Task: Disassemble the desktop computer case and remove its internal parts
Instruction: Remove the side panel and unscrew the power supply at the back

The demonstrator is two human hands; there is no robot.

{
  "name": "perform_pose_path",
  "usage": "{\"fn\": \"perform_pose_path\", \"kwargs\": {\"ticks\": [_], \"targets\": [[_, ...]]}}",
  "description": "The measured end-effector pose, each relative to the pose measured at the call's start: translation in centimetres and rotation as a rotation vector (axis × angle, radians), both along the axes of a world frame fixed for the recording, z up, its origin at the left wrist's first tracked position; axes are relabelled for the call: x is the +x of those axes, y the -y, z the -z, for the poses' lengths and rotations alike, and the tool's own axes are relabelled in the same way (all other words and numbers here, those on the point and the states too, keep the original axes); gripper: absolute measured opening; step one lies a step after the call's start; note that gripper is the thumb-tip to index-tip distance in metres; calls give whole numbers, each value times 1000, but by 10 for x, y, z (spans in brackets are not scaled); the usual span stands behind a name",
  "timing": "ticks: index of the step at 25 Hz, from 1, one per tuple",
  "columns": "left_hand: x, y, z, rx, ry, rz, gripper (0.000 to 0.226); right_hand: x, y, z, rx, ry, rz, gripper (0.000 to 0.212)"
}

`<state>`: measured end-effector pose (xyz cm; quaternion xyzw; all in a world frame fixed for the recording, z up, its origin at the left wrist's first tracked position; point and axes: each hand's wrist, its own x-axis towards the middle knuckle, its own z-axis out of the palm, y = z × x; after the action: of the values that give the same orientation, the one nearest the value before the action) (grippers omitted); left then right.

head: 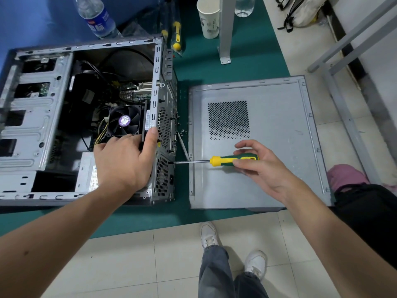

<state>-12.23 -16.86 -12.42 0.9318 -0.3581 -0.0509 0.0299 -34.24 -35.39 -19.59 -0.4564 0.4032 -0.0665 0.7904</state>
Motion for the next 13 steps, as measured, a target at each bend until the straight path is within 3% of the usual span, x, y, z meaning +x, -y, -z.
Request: {"fn": "perform_pose_path", "kwargs": {"ticks": [1, 3, 6, 9, 11, 13], "targets": [[0, 0, 0, -3, 1, -1, 79, 2, 0, -3, -57, -119, -71, 7], [0, 0, 0, -8, -3, -3, 78, 3, 0, -2, -199, -305, -212, 29], [-1, 0, 0, -12, -6, -4, 76, 4, 3, 1, -152, -136, -63, 4], [-1, 1, -1, -3, -9, -4, 76, 2, 3, 2, 20, 44, 39, 33], [-1, 1, -1, -4, -9, -3, 76, 5, 2, 2, -73, -95, -69, 9], [-1, 0, -1, -4, -9, -2, 77, 6, 0, 2, -266, -336, -241, 30]]}}
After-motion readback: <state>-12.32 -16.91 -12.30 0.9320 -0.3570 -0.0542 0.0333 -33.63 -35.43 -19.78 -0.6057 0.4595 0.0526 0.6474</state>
